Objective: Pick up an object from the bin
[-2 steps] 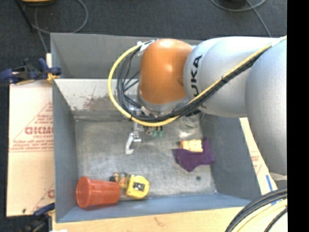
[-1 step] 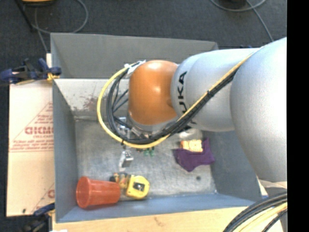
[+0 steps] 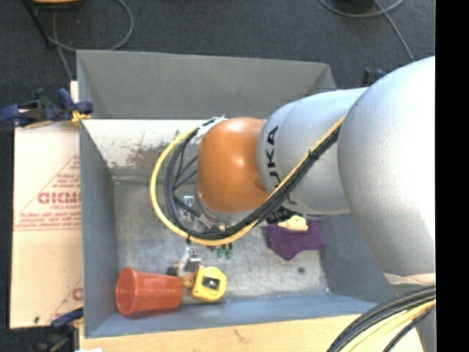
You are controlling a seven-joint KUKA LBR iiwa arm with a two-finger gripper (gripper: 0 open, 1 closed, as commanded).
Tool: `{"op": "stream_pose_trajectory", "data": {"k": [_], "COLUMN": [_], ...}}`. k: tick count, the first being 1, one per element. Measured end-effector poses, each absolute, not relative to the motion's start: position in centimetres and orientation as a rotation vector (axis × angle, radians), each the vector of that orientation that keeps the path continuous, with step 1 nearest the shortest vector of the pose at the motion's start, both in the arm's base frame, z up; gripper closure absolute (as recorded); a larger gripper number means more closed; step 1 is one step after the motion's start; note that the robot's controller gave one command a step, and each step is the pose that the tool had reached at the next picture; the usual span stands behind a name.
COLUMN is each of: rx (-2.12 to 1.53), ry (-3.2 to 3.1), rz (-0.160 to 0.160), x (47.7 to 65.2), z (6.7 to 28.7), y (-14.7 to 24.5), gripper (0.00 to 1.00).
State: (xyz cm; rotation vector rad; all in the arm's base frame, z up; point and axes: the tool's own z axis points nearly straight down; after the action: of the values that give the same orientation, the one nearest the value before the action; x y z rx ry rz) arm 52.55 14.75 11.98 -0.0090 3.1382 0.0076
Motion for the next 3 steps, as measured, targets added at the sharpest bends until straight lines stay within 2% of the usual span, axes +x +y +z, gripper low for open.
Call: {"op": "stream_pose_trajectory", "data": {"k": [1,2,3], "rx": [0.053,0.054,0.056], "ry": [3.107,3.155,3.155], "rz": [0.011,-0.001,-0.001], "x": [50.03,49.15,49.15], "z": [8.67,8.55,8.54], "y": [14.37,14.40,14.40], "gripper": [0.00,1.00,1.00]}}
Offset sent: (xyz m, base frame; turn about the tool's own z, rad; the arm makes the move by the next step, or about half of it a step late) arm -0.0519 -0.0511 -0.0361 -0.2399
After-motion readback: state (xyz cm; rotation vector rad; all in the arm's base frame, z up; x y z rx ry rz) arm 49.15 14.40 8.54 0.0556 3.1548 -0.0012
